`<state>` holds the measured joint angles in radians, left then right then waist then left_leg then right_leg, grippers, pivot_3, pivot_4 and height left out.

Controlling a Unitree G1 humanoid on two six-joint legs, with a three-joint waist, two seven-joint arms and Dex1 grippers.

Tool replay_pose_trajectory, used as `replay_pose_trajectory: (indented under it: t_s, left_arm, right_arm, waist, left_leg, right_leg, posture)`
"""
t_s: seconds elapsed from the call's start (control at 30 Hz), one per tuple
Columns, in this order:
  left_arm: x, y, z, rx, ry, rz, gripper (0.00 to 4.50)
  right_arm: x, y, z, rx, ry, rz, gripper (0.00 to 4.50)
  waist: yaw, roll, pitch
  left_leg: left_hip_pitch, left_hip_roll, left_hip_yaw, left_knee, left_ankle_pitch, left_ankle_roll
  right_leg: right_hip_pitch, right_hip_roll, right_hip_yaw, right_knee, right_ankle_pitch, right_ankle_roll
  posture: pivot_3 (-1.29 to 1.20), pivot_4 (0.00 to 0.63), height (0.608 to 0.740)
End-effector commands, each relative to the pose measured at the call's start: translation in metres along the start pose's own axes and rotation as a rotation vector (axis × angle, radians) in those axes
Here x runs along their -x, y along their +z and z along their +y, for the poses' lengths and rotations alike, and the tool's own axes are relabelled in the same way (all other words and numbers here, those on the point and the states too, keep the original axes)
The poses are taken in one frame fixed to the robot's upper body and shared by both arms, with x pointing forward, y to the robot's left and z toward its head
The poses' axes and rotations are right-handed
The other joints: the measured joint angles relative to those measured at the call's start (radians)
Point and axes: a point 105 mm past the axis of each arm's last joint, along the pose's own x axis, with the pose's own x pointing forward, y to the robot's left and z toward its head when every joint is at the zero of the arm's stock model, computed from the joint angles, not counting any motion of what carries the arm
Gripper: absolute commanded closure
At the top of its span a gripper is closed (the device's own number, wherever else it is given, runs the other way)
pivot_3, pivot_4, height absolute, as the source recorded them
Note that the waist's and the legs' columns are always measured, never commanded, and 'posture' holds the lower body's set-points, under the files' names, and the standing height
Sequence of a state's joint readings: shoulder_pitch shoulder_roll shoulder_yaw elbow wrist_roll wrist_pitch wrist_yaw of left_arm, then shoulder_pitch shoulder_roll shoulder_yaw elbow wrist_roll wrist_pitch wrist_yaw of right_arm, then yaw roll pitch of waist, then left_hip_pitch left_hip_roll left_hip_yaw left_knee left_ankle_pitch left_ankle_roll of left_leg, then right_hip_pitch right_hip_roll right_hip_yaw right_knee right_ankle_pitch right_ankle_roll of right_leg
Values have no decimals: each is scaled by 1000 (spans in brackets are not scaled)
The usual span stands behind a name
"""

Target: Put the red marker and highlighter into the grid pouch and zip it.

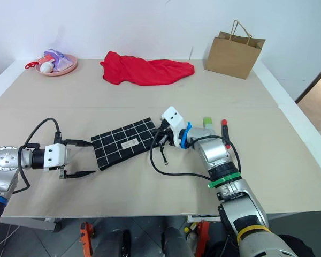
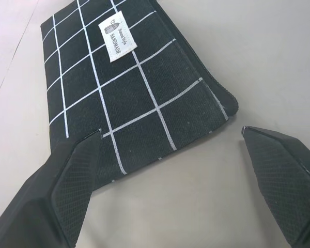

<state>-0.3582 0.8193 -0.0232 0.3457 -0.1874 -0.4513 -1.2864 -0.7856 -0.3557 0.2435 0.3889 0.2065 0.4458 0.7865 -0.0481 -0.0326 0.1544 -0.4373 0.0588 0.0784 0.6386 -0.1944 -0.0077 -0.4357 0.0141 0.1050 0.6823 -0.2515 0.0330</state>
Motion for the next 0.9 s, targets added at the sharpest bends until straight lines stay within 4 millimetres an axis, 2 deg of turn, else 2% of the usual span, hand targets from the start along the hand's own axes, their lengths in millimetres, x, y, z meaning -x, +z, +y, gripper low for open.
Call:
replay_pose_trajectory:
  t_s: [0.03,0.13,0.47,0.73,0.9]
  left_arm:
    - [0,9,6,-40,4,-19,0]
    - [-1,8,5,-54,-21,-8,0]
    - [-21,18,8,-170,-73,-4,0]
    - [-34,11,-9,-252,-157,40,0]
    - [-44,14,2,-364,-90,50,0]
  right_arm:
    - [0,9,6,24,50,-28,4400]
    - [5,8,13,22,111,-16,4400]
    - [1,-22,6,94,55,129,4400]
    - [4,-21,-2,110,24,127,4400]
    - [4,-20,0,109,27,119,4400]
  waist:
    - [0,0,0]
    - [0,0,0]
    - [0,0,0]
    - [1,0,-1]
    - [5,0,-1]
  left_leg:
    - [0,0,0,0,0,0]
    - [0,0,0,0,0,0]
    - [0,0,0,1,0,0]
    - [1,0,0,2,1,0]
    - [10,-2,0,2,1,0]
  right_leg:
    - [0,0,0,0,0,0]
    - [0,0,0,0,0,0]
    - [0,0,-1,0,0,0]
    - [2,0,-1,1,0,0]
    - [13,-2,-1,0,-1,1]
  posture:
    - [0,150,740]
    - [0,150,740]
    - [0,150,740]
    - [0,150,740]
    - [0,150,740]
